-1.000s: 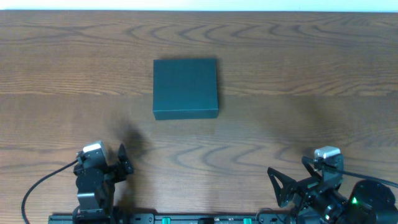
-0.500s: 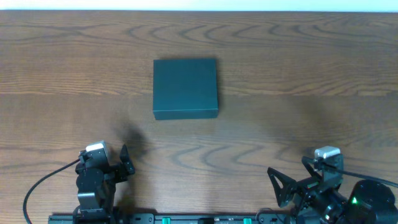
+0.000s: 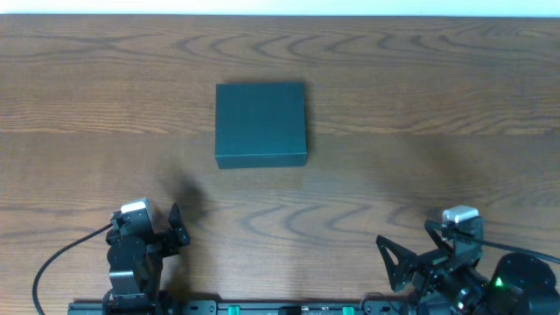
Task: Pack container
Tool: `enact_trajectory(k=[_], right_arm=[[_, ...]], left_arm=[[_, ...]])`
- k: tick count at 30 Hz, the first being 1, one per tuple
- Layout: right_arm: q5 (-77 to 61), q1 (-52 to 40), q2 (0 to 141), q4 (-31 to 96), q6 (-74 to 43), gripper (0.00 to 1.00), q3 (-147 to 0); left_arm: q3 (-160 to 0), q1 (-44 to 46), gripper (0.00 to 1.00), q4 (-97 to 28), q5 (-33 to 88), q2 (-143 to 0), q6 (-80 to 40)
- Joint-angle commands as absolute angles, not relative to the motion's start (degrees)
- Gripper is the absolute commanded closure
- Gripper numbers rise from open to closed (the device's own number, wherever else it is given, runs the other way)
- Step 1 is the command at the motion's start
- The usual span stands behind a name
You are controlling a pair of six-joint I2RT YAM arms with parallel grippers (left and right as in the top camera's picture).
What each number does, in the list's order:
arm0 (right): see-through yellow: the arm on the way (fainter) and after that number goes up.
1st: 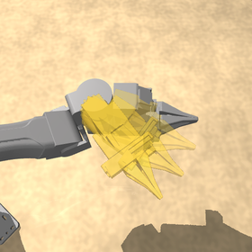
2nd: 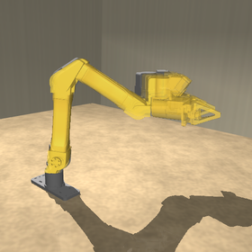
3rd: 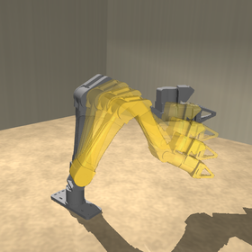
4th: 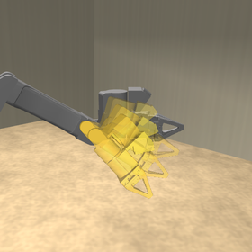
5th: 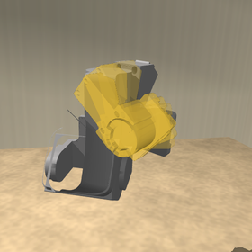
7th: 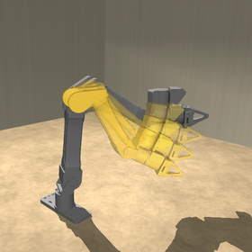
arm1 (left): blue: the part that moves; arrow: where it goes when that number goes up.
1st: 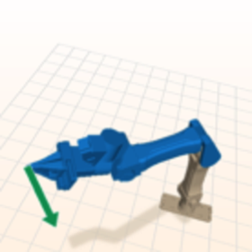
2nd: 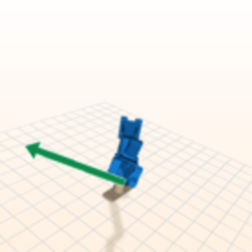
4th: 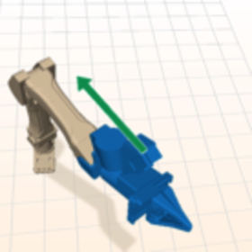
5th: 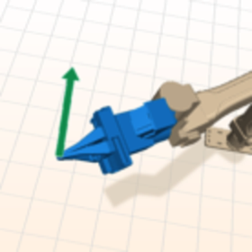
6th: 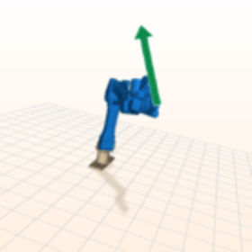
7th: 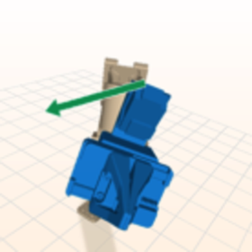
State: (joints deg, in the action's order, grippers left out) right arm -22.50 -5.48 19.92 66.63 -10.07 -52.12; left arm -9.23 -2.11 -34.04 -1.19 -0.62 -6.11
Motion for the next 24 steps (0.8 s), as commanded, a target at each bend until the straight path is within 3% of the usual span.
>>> enact_trajectory(k=[1,8,15,24], right_arm=[[-22.9,-6.3,19.8,66.7,-10.5,0.01,-52.4],[-16.4,-6.1,17.8,62.0,3.9,0.01,-49.8],[-13.3,-5.7,1.5,56.4,22.1,0.01,-34.9],[-13.5,-6.1,0.3,47.2,22.9,0.01,-20.6]], left_arm=[[-8.8,-2.2,0.05,-34.0,-0.4,-0.3,-5.5],[-8.8,-2.2,0.05,-34.0,-0.4,-0.3,-5.5],[-8.8,-2.2,0.05,-34.0,-0.4,-0.3,-5.5],[-8.7,-2.2,0.04,-34.0,-0.4,-0.3,-5.5]])
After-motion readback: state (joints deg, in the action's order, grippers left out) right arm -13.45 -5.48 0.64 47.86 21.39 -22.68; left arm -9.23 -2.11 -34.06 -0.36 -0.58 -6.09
